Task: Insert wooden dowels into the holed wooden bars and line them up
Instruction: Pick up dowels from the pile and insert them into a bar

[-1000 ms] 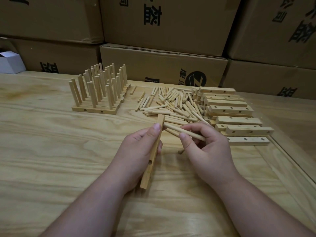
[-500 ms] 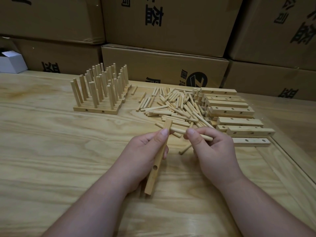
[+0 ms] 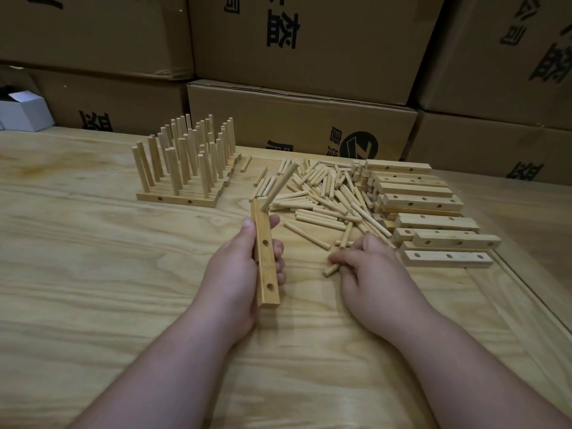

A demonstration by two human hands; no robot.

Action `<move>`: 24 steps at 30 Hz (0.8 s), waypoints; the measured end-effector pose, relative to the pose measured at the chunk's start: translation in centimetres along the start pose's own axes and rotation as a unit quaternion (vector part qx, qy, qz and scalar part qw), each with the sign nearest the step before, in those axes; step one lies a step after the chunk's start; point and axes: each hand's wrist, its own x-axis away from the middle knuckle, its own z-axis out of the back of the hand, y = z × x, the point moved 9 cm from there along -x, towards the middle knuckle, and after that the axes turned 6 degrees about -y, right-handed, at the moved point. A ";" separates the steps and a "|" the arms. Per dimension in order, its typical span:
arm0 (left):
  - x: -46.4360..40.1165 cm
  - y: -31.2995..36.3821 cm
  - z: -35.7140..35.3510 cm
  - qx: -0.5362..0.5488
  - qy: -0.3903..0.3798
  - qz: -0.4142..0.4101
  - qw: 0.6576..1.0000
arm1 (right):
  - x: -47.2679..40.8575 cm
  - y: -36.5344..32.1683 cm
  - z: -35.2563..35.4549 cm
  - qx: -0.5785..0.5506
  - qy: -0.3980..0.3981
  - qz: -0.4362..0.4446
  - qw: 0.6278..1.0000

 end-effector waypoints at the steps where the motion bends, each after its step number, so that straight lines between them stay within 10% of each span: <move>1: 0.0 0.0 0.1 0.006 0.005 0.001 1.000 | 0.1 -0.1 -0.2 0.013 -0.008 0.002 1.000; 9: -0.1 -0.1 0.4 0.010 0.021 0.001 1.000 | 0.9 -2.9 2.2 -0.056 0.091 0.106 0.989; 15: 0.2 0.3 0.1 -0.033 0.016 -0.012 0.999 | 4.0 -3.9 5.7 -0.333 0.249 0.201 0.887; 24: 0.5 0.4 -0.7 -0.184 -0.017 -0.042 0.982 | 3.9 -4.0 4.9 -0.392 0.237 0.176 0.871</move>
